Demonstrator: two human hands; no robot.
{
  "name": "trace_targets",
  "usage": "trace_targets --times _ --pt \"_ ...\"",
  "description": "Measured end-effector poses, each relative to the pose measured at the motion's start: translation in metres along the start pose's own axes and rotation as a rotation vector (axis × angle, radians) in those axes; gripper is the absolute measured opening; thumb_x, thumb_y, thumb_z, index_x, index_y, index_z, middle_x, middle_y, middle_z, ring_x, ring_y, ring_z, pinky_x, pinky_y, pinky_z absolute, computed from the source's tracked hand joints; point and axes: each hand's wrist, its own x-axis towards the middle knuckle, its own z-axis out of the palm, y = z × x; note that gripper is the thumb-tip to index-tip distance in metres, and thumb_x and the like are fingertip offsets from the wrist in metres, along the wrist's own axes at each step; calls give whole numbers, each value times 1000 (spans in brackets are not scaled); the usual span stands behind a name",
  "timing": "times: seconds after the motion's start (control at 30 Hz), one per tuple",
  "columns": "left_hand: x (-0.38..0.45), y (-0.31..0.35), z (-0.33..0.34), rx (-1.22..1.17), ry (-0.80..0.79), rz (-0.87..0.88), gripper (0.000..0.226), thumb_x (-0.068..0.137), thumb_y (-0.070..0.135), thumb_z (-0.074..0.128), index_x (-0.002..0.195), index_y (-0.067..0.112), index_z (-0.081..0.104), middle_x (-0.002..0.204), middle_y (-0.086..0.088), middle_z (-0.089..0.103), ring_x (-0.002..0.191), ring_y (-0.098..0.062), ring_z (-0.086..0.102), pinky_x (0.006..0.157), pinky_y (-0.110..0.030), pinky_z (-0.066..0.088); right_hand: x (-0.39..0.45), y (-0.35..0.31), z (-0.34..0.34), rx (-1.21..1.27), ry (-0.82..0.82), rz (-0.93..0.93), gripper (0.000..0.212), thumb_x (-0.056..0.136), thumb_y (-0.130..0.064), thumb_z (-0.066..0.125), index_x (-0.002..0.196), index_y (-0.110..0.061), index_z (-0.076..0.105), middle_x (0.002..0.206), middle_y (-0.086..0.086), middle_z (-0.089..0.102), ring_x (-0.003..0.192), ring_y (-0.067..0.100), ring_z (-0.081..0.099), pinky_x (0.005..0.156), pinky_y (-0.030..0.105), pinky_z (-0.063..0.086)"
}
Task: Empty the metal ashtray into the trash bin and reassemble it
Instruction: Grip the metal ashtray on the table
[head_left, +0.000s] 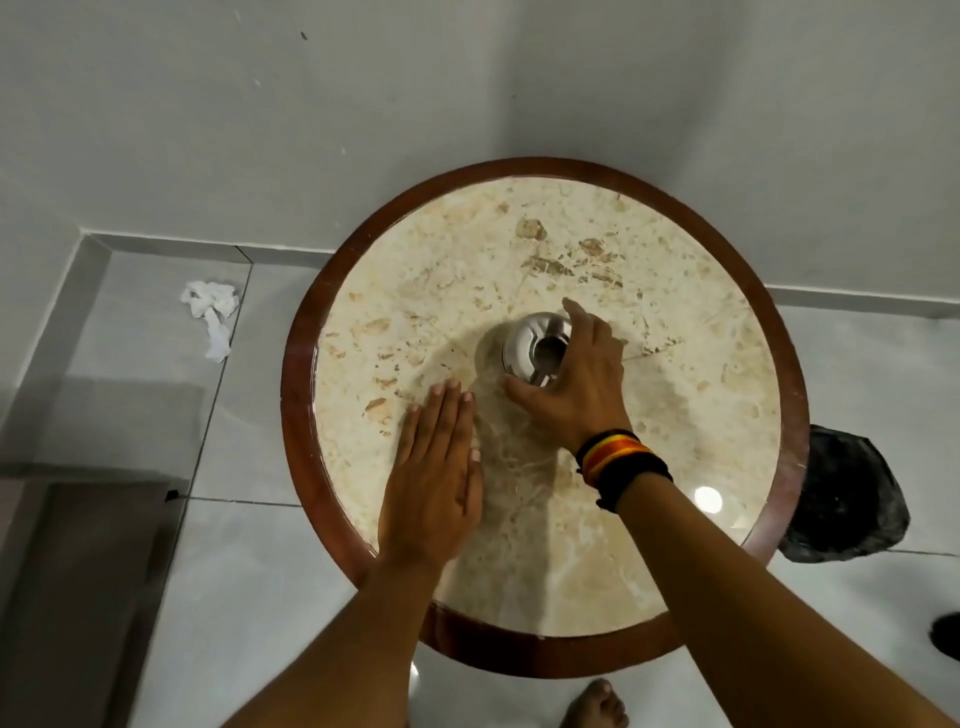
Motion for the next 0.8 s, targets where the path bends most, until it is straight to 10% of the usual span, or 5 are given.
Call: trace_targets --times 0.3,0.6,0.8 --pt "0 0 1 -33 -8 3 60 110 32 28 165 9 32 175 -10 26 164 -26 18 128 -55 28 68 0 -40 82 169 105 99 70 -48 83 150 -17 33 147 7 41 134 28 39 111 46 40" --pt "-1 -1 0 -61 -3 39 59 109 28 30 165 6 31 175 -11 26 165 -24 15 132 -51 18 105 29 -39 -211 -1 187 101 74 -52 79 152 -10 30 149 12 41 137 32 39 113 47 33" --pt "-1 -2 1 -9 -34 14 62 109 30 27 167 8 25 177 -10 19 165 -24 12 132 -51 19 25 0 -45 -162 165 -2 39 93 -39 64 127 -20 62 126 7 63 110 22 57 99 39 48"
